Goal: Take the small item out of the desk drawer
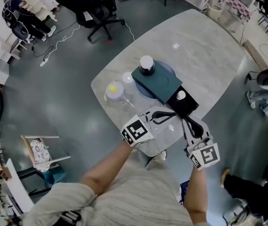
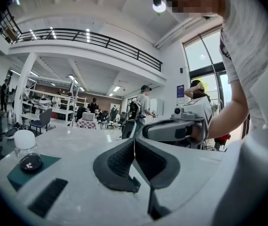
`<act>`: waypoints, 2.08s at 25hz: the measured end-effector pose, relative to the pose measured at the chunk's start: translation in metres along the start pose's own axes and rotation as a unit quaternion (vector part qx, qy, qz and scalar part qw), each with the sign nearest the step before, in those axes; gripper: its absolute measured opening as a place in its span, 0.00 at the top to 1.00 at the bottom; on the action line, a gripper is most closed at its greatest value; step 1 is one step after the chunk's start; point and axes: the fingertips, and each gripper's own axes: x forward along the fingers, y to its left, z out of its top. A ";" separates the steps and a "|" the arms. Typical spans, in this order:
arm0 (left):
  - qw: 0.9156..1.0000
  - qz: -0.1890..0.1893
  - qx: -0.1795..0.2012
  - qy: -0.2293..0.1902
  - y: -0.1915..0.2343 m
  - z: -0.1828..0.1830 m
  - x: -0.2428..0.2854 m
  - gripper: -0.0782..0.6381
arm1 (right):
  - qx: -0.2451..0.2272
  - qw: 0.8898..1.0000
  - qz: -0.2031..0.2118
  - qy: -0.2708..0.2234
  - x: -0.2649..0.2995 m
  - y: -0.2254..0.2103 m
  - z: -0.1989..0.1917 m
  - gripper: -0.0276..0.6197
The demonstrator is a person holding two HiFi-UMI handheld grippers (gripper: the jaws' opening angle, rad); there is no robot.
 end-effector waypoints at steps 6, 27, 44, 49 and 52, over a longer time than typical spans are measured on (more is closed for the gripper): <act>1.000 0.007 -0.026 0.006 0.035 -0.017 0.001 0.87 | 0.009 0.999 -0.006 0.033 0.031 -0.017 -0.025 0.94; 0.997 0.003 -0.067 0.026 0.100 -0.045 0.019 0.87 | 0.023 0.990 -0.036 0.138 0.091 -0.083 -0.093 0.81; 0.997 -0.001 -0.077 0.027 0.123 -0.050 0.023 0.87 | 0.033 0.968 -0.077 0.235 0.115 -0.121 -0.144 0.68; 0.997 -0.003 -0.075 0.027 0.124 -0.047 0.025 0.87 | 0.043 0.958 -0.075 0.274 0.118 -0.123 -0.160 0.67; 0.997 -0.005 -0.075 0.027 0.124 -0.048 0.023 0.87 | 0.043 0.953 -0.077 0.291 0.121 -0.122 -0.167 0.67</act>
